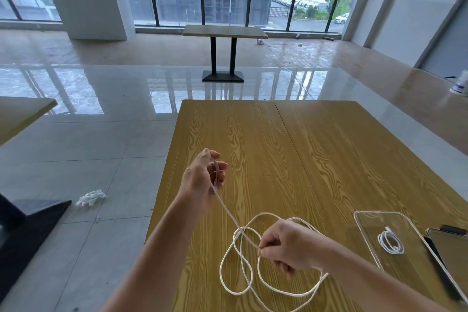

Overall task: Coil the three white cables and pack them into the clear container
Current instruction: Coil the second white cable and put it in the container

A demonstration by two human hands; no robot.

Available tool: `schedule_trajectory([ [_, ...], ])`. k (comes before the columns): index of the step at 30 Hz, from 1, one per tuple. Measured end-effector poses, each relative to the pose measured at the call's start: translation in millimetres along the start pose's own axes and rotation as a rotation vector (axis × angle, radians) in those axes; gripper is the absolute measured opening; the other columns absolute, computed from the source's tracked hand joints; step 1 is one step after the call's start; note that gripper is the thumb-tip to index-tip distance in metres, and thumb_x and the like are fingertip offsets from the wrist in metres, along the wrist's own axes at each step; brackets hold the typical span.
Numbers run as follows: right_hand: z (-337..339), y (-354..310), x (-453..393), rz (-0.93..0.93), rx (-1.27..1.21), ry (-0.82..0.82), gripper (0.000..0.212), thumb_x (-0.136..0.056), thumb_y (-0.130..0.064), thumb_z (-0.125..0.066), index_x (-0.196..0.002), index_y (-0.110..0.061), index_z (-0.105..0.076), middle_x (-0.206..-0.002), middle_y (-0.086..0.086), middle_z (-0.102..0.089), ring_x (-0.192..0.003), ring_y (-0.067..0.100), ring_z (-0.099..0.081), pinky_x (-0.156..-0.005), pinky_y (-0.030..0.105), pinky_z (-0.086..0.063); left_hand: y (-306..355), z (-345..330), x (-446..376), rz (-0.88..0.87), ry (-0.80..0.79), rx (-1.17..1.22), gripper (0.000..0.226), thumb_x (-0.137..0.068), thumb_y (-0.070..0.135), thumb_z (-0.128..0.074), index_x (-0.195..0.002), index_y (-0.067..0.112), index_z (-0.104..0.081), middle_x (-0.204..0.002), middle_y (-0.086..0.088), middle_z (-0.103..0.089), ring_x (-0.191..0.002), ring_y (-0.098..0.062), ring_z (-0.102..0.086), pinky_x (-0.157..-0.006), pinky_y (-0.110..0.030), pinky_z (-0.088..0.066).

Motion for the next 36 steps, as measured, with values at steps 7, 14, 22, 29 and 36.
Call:
schedule_trajectory([
  [7, 28.9, -4.3, -10.1, -0.055, -0.084, 0.349, 0.017, -0.097, -0.014, -0.058, -0.085, -0.011, -0.069, -0.070, 0.006, -0.069, -0.050, 0.012, -0.064, -0.053, 0.025, -0.057, -12.8, -1.9, 9.5, -0.023, -0.185, -0.258, 0.034, -0.106, 0.028, -0.035, -0.103, 0.016, -0.066, -0.087, -0.007, -0.064, -0.074, -0.017, -0.055, -0.064, -0.030, -0.044],
  [14, 40.4, -26.3, -0.7, 0.076, -0.511, 0.381, 0.015, -0.095, -0.011, -0.060, -0.081, -0.007, -0.064, -0.063, 0.005, -0.062, -0.051, 0.015, -0.056, -0.048, 0.029, -0.052, -33.0, 5.9, 7.1, -0.002, -0.199, -0.342, 0.034, -0.107, 0.030, -0.033, -0.108, 0.019, -0.066, -0.088, -0.007, -0.060, -0.086, -0.021, -0.059, -0.071, -0.036, -0.053],
  [22, 28.0, -40.9, -5.8, 0.237, -0.774, 0.210, 0.016, -0.099, -0.003, -0.047, -0.091, -0.005, -0.061, -0.062, 0.006, -0.058, -0.047, 0.016, -0.045, -0.039, 0.028, -0.039, -50.8, 9.0, 11.8, 0.050, -0.201, -0.275, 0.034, -0.106, 0.032, -0.035, -0.110, 0.015, -0.064, -0.096, -0.013, -0.059, -0.090, -0.026, -0.067, -0.077, -0.044, -0.059],
  [29, 13.3, -46.9, -8.3, 0.319, -0.853, 0.184, 0.029, -0.100, -0.004, -0.050, -0.110, -0.016, -0.075, -0.067, 0.007, -0.064, -0.052, 0.015, -0.051, -0.045, 0.027, -0.042, -52.3, -4.3, 20.2, -0.026, -0.290, -0.237, 0.034, -0.106, 0.035, -0.032, -0.116, 0.013, -0.056, -0.079, -0.010, -0.064, -0.063, -0.017, -0.059, -0.057, -0.031, -0.047],
  [36, 2.0, -47.6, -13.3, 0.288, -0.793, 0.370, 0.010, -0.091, -0.007, -0.069, -0.083, -0.005, -0.064, -0.068, 0.012, -0.069, -0.053, 0.017, -0.061, -0.046, 0.029, -0.048, -53.8, -13.3, 23.0, -0.045, -0.301, -0.180, 0.052, -0.099, 0.053, -0.030, -0.109, 0.007, -0.052, -0.081, -0.012, -0.051, -0.055, -0.018, -0.048, -0.047, -0.030, -0.042],
])
Point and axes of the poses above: each hand's wrist, its own x-axis away from the middle knuckle, its own z-axis out of the back of the hand, y = z × x, the point moved 2 cm from there along -x, towards the middle knuckle
